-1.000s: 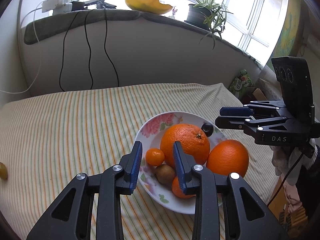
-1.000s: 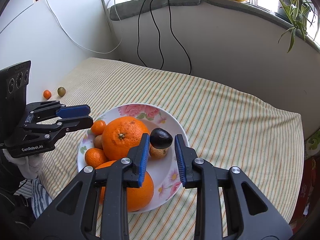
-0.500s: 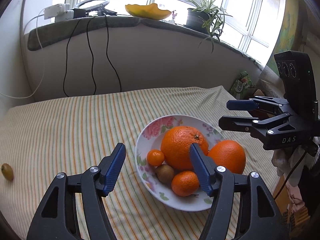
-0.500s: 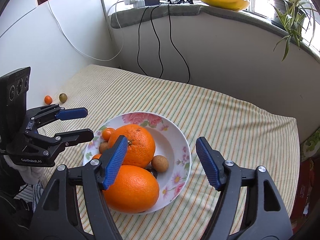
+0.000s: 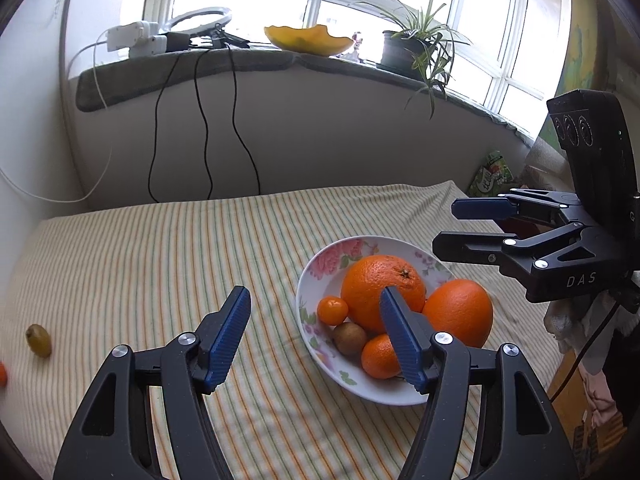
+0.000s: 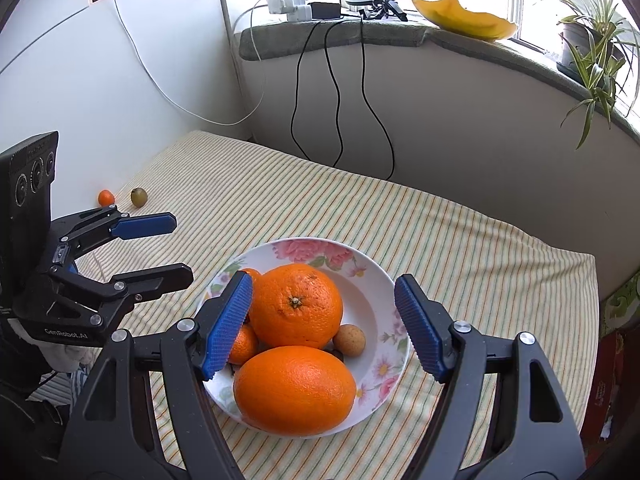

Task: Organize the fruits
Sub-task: 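Withdraw both grippers up and away from the plate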

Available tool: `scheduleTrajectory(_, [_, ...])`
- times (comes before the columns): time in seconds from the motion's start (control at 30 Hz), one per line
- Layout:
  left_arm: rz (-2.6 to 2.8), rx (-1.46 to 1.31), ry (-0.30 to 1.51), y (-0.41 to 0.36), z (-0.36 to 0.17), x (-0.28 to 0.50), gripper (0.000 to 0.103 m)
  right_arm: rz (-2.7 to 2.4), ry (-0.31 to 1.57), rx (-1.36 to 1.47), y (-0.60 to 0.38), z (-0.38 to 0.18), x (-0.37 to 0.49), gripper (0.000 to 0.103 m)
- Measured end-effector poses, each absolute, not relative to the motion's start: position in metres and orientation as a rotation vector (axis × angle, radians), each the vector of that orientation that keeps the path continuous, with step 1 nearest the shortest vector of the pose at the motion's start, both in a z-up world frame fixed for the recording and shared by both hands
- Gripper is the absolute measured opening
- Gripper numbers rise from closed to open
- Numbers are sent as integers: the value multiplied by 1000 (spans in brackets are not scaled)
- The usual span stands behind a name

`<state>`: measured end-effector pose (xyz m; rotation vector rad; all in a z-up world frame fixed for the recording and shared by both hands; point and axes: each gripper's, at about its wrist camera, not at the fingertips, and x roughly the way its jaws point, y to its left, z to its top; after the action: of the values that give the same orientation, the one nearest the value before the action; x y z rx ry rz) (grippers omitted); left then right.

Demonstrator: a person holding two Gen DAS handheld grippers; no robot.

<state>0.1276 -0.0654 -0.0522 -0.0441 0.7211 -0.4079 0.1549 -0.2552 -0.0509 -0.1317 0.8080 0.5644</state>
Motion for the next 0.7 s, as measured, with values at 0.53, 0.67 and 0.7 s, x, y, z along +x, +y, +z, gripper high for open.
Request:
scheduleTrajectory(0.53, [-227,-117,698,13,-52,102,67,682,756,-175,-184,-35,149,76])
scheduleTrajectory(0.67, [-163,-148,694,39,-54,96,67,718,752,-186,-162,-32,151,76])
scheduleTrajectory(0.7, [-147,-157,693,46,-54,95,67,726,751,-187,-157,-31,151,76])
